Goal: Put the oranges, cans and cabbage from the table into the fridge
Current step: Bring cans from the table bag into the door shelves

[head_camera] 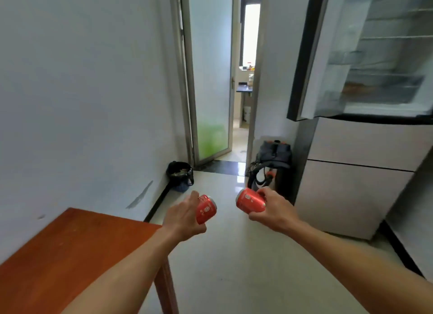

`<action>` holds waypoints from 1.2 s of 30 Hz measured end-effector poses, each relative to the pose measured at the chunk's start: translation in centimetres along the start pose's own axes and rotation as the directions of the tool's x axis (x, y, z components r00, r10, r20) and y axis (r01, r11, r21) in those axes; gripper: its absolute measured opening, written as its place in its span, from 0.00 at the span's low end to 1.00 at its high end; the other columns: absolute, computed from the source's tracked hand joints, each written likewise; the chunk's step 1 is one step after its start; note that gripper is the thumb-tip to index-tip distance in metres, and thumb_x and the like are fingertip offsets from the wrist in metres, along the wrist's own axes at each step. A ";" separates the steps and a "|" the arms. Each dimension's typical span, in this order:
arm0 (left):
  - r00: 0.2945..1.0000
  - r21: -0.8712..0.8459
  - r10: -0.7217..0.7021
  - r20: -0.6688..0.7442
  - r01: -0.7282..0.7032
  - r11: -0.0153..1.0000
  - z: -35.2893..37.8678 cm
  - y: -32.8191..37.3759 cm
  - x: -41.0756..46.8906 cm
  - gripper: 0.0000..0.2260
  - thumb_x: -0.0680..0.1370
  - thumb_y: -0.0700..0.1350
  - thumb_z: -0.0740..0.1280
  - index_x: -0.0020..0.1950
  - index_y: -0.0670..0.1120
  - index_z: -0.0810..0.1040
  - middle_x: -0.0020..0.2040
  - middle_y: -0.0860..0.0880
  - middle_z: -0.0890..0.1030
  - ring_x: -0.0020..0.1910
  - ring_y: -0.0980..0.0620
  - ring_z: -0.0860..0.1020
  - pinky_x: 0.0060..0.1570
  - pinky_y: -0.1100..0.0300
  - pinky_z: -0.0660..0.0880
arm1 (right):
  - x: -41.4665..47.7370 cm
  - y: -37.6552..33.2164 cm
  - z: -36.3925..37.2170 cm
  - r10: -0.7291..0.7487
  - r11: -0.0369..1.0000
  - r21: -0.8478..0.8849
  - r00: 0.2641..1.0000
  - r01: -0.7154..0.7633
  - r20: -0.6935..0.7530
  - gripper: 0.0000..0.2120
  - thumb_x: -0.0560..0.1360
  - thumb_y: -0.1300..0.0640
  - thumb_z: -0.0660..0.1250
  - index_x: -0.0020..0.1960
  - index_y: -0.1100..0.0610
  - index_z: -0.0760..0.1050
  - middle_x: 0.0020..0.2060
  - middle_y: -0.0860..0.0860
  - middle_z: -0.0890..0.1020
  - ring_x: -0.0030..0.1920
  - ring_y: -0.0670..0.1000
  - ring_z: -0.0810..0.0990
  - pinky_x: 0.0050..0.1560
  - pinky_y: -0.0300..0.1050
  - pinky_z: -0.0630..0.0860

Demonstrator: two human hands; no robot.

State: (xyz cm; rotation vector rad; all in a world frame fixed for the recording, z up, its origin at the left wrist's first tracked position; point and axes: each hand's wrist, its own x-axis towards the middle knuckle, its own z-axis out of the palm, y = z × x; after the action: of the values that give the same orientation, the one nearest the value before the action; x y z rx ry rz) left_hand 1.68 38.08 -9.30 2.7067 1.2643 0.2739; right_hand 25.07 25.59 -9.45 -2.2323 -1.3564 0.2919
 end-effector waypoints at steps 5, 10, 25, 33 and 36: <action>0.986 0.008 0.162 0.025 -0.162 0.987 1.7 11.7 7.3 0.29 0.66 0.56 0.71 0.63 0.51 0.66 0.53 0.49 0.76 0.47 0.46 0.78 0.43 0.57 0.73 | 1.7 10.5 -7.7 0.144 0.989 0.031 0.984 -0.142 -0.107 0.35 0.61 0.40 0.76 0.62 0.48 0.66 0.54 0.51 0.77 0.47 0.52 0.77 0.49 0.50 0.79; 0.949 0.027 0.313 -0.050 -0.312 0.950 2.4 19.8 15.5 0.31 0.68 0.62 0.69 0.69 0.56 0.66 0.58 0.52 0.76 0.53 0.47 0.77 0.46 0.57 0.71 | 4.9 18.0 -13.0 0.235 0.972 0.016 0.954 -0.236 -0.187 0.34 0.63 0.39 0.76 0.63 0.48 0.68 0.55 0.51 0.78 0.46 0.51 0.77 0.46 0.44 0.76; 0.823 -0.009 0.539 -0.178 -0.549 0.836 -0.8 39.9 45.6 0.37 0.67 0.64 0.72 0.69 0.51 0.64 0.63 0.49 0.71 0.58 0.49 0.74 0.54 0.53 0.76 | 26.5 31.1 -31.6 0.423 0.904 0.272 0.781 -0.330 -0.460 0.35 0.65 0.40 0.75 0.66 0.49 0.66 0.56 0.53 0.74 0.48 0.53 0.78 0.46 0.53 0.82; 0.780 0.058 0.550 -0.298 -0.561 0.826 -2.1 47.5 54.1 0.29 0.70 0.56 0.73 0.64 0.50 0.64 0.59 0.48 0.73 0.53 0.48 0.75 0.50 0.52 0.78 | 36.6 36.0 -38.4 0.368 0.915 0.351 0.775 -0.201 -0.514 0.35 0.62 0.40 0.77 0.64 0.50 0.67 0.57 0.52 0.73 0.52 0.54 0.77 0.45 0.52 0.82; 0.792 0.112 0.521 -0.318 -0.514 0.850 -1.3 49.6 56.2 0.27 0.72 0.57 0.72 0.65 0.49 0.67 0.59 0.48 0.73 0.54 0.49 0.74 0.52 0.53 0.77 | 40.8 38.2 -39.4 0.266 0.952 0.274 0.811 -0.136 -0.522 0.35 0.63 0.43 0.78 0.64 0.49 0.66 0.58 0.52 0.72 0.54 0.53 0.74 0.47 0.49 0.80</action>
State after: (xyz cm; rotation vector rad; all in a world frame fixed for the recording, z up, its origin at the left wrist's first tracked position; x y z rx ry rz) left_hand 73.71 49.86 7.98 3.0666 0.5307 0.8213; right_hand 90.81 34.82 7.07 -2.0423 -0.7342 -0.1291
